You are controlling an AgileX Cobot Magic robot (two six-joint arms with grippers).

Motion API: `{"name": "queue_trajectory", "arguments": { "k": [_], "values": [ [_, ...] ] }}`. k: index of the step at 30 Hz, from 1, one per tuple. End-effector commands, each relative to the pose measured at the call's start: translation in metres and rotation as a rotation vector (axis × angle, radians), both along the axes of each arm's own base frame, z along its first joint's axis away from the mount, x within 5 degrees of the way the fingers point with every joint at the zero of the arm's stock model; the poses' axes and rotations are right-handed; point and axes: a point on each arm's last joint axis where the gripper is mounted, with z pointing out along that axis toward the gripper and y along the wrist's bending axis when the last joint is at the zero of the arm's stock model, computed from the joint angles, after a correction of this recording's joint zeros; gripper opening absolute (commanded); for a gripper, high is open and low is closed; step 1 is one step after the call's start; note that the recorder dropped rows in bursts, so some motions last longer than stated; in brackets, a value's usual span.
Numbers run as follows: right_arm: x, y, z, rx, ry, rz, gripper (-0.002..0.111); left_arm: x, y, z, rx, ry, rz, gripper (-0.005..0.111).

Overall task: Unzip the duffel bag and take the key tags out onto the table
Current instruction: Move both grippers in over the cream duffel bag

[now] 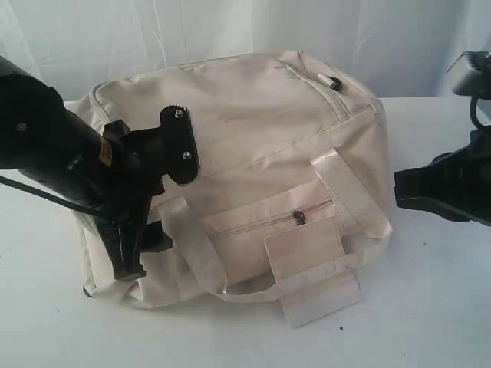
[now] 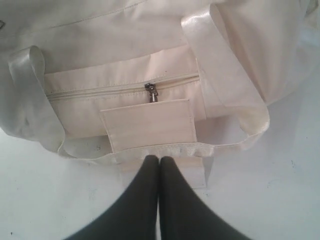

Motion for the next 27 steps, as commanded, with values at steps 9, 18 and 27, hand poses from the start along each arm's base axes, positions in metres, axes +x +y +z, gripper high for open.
{"name": "queue_trajectory", "arguments": {
  "k": [9, 18, 27],
  "values": [
    [0.001, 0.001, 0.001, -0.003, -0.017, 0.012, 0.000, 0.019, -0.016, -0.027, -0.019, -0.020, 0.012, 0.072],
    [0.001, 0.000, 0.002, -0.002, -0.023, 0.008, 0.000, 0.027, -0.021, -0.050, 0.031, -0.002, -0.003, 0.059],
    [0.002, 0.000, 0.002, -0.002, -0.028, 0.005, 0.000, 0.012, -0.024, -0.044, 0.004, 0.093, 0.029, 0.000]
  ]
}}
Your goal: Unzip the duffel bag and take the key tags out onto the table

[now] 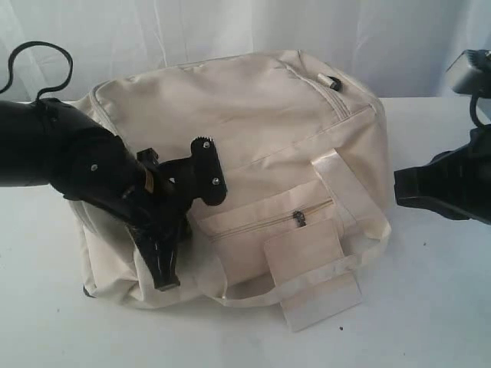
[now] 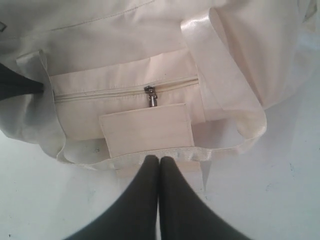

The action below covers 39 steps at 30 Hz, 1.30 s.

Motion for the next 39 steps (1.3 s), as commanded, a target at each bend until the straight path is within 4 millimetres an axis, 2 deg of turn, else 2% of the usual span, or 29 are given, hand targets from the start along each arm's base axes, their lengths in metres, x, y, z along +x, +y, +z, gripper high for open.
{"name": "queue_trajectory", "arguments": {
  "k": [1, 7, 10, 13, 16, 20, 22, 26, 29, 32, 36, 38, 39],
  "values": [
    [0.001, 0.000, 0.002, -0.001, -0.019, 0.002, 0.000, -0.017, 0.000, 0.007, 0.027, 0.079, -0.006, 0.000],
    [0.002, 0.000, 0.002, 0.003, -0.023, 0.000, 0.000, -0.046, 0.003, 0.014, 0.154, 0.194, -0.071, 0.000],
    [0.002, 0.003, 0.004, -0.007, -0.073, 0.059, 0.000, -0.056, 0.007, 0.029, 0.138, 0.180, -0.087, 0.000],
    [-0.001, 0.011, 0.008, 0.036, -0.130, 0.189, 0.000, -0.064, 0.016, 0.051, 0.089, 0.143, -0.074, 0.000],
    [-0.003, 0.022, 0.012, 0.105, -0.146, 0.262, 0.000, -0.070, 0.036, 0.075, 0.064, 0.090, -0.047, 0.000],
    [0.008, 0.036, 0.015, 0.066, -0.135, 0.292, 0.000, -0.064, 0.073, 0.106, -0.011, -0.048, 0.067, 0.000],
    [0.016, 0.049, 0.016, 0.028, -0.116, 0.322, 0.000, -0.059, 0.091, 0.117, -0.065, -0.091, 0.152, 0.000],
    [0.030, 0.082, 0.013, -0.119, -0.095, 0.386, 0.000, -0.048, 0.114, 0.125, -0.188, -0.085, 0.307, 0.000],
    [0.036, 0.113, 0.010, -0.265, -0.128, 0.413, 0.000, -0.044, 0.119, 0.125, -0.303, -0.004, 0.346, 0.000],
    [0.032, 0.150, 0.005, -0.307, -0.139, 0.482, 0.000, -0.036, 0.122, 0.127, -0.404, 0.143, 0.396, 0.000],
    [0.032, 0.186, -0.006, -0.310, -0.157, 0.566, 0.000, -0.019, 0.130, 0.139, -0.463, 0.265, 0.346, 0.000],
    [0.034, 0.195, -0.016, -0.342, -0.184, 0.625, 0.006, -0.016, 0.133, 0.143, -0.452, 0.301, 0.293, 0.000],
    [0.035, 0.199, -0.022, -0.355, -0.194, 0.650, 0.012, -0.014, 0.134, 0.143, -0.440, 0.297, 0.288, 0.000]
  ]
}}
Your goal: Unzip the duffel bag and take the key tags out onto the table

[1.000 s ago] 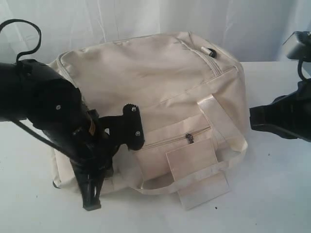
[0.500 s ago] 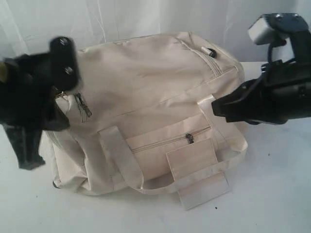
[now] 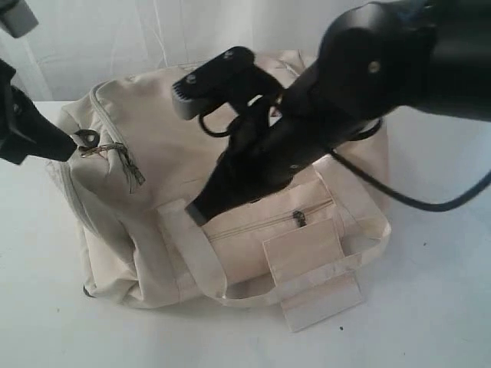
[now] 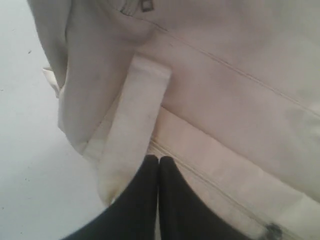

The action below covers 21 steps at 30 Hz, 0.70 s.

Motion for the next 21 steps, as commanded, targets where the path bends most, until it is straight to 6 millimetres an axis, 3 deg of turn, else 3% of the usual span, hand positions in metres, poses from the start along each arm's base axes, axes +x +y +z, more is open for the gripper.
{"name": "queue_trajectory", "arguments": {
  "k": [1, 6, 8, 16, 19, 21],
  "values": [
    [0.005, 0.022, -0.022, -0.051, -0.056, 0.108, 0.019, 0.003, 0.003, 0.007, -0.019, 0.045, -0.090, 0.000],
    [0.018, 0.038, -0.047, -0.019, -0.079, 0.092, 0.076, -0.001, 0.004, 0.007, -0.006, 0.066, -0.106, 0.000],
    [0.022, 0.043, -0.059, -0.024, -0.078, 0.088, 0.089, -0.002, 0.004, 0.007, -0.007, 0.074, -0.113, 0.000],
    [0.028, 0.053, -0.097, -0.052, 0.001, 0.061, 0.087, -0.002, 0.004, 0.007, -0.011, 0.078, -0.115, 0.000],
    [0.027, 0.055, -0.104, -0.051, 0.046, 0.042, 0.072, -0.002, 0.004, 0.007, -0.013, 0.077, -0.115, 0.000],
    [0.024, 0.053, -0.106, -0.069, 0.091, 0.037, 0.050, -0.002, 0.004, 0.007, -0.013, 0.075, -0.114, 0.000]
  ]
}}
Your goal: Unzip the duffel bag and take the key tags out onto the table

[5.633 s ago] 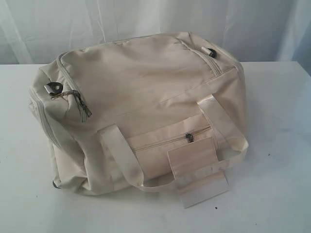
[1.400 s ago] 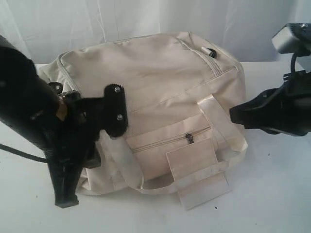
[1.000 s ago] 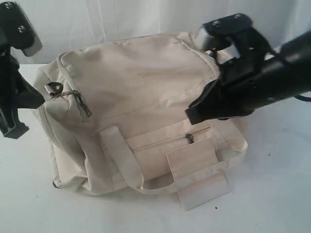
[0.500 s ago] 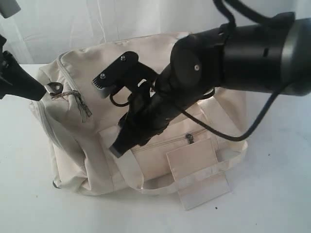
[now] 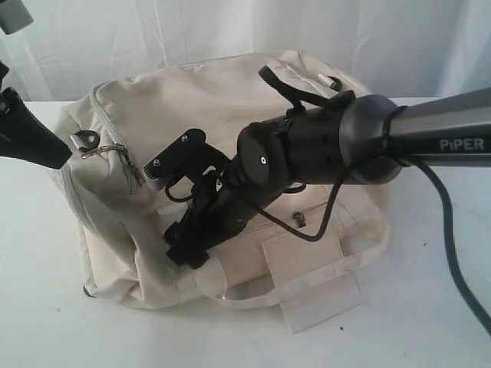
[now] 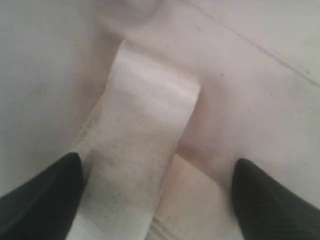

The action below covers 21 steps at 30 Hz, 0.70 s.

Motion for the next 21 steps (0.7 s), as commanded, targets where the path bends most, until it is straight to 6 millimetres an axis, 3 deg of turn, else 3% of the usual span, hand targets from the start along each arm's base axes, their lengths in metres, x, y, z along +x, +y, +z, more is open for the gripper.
{"name": "queue_trajectory", "arguments": {
  "k": [1, 4, 10, 15, 21],
  "values": [
    [-0.006, -0.001, -0.005, -0.021, 0.101, -0.021, 0.036, -0.003, -0.001, 0.004, -0.022, 0.002, -0.010, 0.000],
    [-0.014, -0.006, -0.004, -0.079, 0.174, -0.007, 0.001, -0.003, -0.001, 0.004, -0.022, 0.002, -0.010, 0.000],
    [-0.029, -0.019, -0.001, -0.211, 0.301, 0.037, 0.000, 0.001, 0.001, 0.003, -0.008, -0.042, 0.015, 0.000],
    [-0.038, -0.028, 0.003, -0.288, 0.384, 0.053, 0.000, 0.003, 0.003, -0.010, 0.035, -0.081, -0.029, 0.000],
    [-0.048, -0.034, 0.014, -0.297, 0.459, 0.059, 0.000, 0.005, 0.003, -0.017, 0.036, -0.103, -0.015, 0.000]
  ]
}}
